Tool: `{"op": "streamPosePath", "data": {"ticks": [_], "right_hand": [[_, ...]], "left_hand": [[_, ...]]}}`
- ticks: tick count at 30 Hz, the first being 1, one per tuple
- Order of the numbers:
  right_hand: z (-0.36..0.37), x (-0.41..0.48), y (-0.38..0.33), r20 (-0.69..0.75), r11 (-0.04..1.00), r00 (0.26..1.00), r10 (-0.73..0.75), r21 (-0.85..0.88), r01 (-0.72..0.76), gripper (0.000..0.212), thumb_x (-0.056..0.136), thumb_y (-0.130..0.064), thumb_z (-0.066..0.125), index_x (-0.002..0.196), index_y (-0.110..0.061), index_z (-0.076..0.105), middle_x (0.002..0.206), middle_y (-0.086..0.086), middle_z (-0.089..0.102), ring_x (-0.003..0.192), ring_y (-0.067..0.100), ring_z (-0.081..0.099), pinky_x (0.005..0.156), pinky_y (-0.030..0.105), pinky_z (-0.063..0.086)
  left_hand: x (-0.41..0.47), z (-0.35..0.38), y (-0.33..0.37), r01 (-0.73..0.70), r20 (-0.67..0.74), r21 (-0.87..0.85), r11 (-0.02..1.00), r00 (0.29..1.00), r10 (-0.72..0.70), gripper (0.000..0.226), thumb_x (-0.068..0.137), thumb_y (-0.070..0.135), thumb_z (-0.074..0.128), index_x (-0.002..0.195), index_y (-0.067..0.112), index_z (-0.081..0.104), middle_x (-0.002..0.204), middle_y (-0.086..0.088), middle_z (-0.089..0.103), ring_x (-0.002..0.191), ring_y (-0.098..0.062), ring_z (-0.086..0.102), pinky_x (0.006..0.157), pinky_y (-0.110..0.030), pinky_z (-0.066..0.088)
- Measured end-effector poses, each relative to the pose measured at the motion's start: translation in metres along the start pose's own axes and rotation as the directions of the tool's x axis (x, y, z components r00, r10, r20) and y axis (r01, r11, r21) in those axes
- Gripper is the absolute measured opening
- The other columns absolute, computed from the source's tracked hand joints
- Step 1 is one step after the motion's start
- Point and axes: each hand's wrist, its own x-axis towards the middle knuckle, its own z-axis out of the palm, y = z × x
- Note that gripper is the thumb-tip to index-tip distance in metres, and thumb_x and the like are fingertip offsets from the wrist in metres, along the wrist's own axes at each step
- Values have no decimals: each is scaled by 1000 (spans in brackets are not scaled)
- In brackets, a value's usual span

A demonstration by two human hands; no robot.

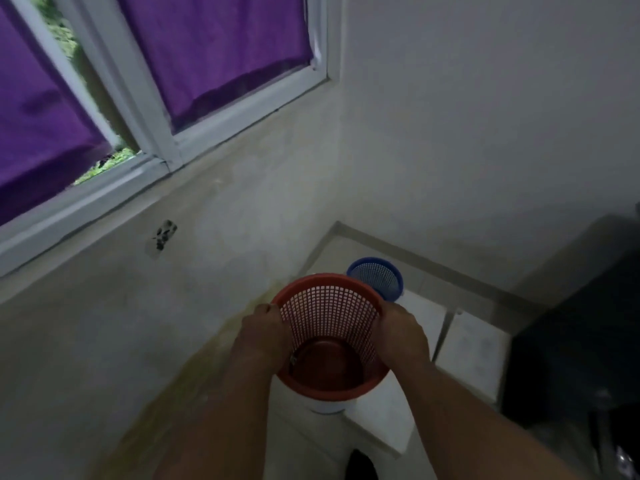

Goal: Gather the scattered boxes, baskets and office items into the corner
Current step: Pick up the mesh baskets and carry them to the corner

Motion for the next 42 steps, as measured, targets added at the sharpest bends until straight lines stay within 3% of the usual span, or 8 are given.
{"op": "streamPosePath", "data": {"ticks": [11,20,23,27,32,35,38,42], "right_hand": [[52,129,3,102,970,969,224,75,-232,28,98,-25,39,116,-18,59,108,4,65,94,24,63,76,31,47],[184,210,52,127,861,872,472,144,-487,27,96,-29,45,116,-16,58,110,5,65,97,26,62,76,29,42],[241,226,82,147,843,858,493,164,-512,26,95,-33,49,114,-18,60,108,5,66,96,26,63,77,26,42],[294,239,112,169,839,854,493,170,-518,31,92,-29,49,120,-18,59,110,5,66,99,28,62,85,37,51],[349,250,152,215,836,847,486,168,-522,33,93,-22,48,124,-15,57,114,6,65,99,24,60,78,27,41],[365,258,168,262,823,839,477,201,-531,34,95,-23,48,128,-17,56,116,4,64,97,18,56,78,25,38],[374,258,179,289,823,841,458,220,-524,37,94,-22,48,130,-21,55,118,3,64,105,22,59,81,26,41],[371,254,181,327,817,828,455,217,-534,38,92,-20,49,130,-19,53,121,3,62,108,23,58,83,26,40]], "left_hand": [[166,52,12,63,240,-104,993,970,-37,41,92,28,47,128,9,53,127,-12,51,113,-32,54,96,-39,47],[284,172,-7,110,396,-213,971,918,-17,37,85,31,56,117,14,61,113,-8,59,96,-25,60,82,-34,51],[305,236,-24,154,459,-189,970,887,-51,37,80,35,53,110,16,64,107,-6,63,90,-23,62,79,-34,53],[325,298,-34,149,463,-183,972,885,-49,33,83,30,55,109,13,64,105,-8,63,89,-25,62,74,-33,52],[340,362,-43,102,470,-178,979,883,-7,41,78,38,53,109,13,63,105,-9,61,90,-27,61,78,-39,55],[349,386,-46,68,467,-187,980,884,27,41,74,43,50,103,17,63,101,-5,61,84,-24,61,73,-38,55],[351,399,-48,50,490,-175,983,870,44,31,81,31,57,109,18,60,106,-4,57,89,-22,59,77,-39,54],[349,396,-43,35,525,-165,986,849,57,39,82,31,59,119,18,56,114,-6,55,97,-26,58,84,-45,53]]}}
